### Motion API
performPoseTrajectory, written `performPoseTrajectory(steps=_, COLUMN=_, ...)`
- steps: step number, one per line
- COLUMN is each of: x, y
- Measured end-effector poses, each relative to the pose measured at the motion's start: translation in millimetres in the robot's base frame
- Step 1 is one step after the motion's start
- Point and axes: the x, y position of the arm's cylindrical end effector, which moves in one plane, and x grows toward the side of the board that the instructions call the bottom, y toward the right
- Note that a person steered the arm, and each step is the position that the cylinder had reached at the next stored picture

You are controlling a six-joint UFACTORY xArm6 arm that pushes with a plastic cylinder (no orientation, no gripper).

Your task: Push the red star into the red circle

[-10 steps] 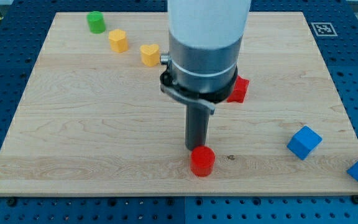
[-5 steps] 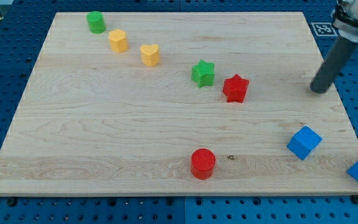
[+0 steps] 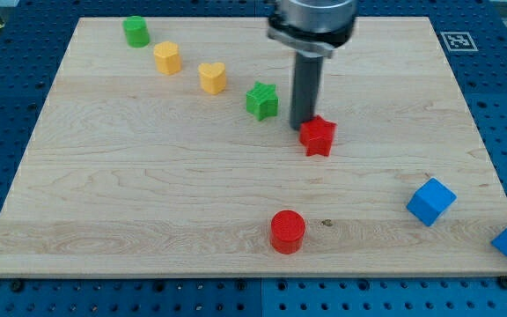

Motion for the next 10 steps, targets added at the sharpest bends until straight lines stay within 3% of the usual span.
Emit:
performPoseTrajectory(steps=3, x=-9, y=77)
performPoseTrajectory(steps=5, x=13, y=-33)
performPoseTrajectory(steps=6, x=6, y=-16)
performPoseTrajectory(steps=8, x=18, y=76)
performPoseTrajectory(steps=9, x=42, y=38)
performPoseTrajectory(steps=10, x=47, y=-38)
